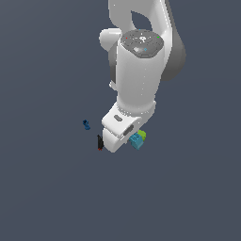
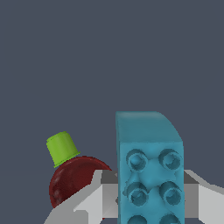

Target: Pick up a designated object from a clutter of objects.

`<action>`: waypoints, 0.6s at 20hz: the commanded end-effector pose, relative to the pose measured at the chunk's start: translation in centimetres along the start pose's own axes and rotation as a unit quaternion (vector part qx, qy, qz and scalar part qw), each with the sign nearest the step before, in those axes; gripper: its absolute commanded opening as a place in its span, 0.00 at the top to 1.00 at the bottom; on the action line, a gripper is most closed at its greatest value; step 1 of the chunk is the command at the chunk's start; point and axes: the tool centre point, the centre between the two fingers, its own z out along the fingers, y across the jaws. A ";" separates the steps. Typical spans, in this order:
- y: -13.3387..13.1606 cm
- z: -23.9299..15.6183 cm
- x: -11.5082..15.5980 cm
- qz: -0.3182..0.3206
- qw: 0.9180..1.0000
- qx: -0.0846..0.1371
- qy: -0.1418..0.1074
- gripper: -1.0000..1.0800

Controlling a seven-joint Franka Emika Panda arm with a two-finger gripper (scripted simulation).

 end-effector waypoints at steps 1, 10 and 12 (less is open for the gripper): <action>-1.0 -2.4 1.8 0.000 1.000 0.000 0.000 1.00; -3.7 -9.5 7.2 0.002 1.000 0.001 0.000 1.00; -4.1 -10.5 8.1 0.002 1.000 0.001 0.000 1.00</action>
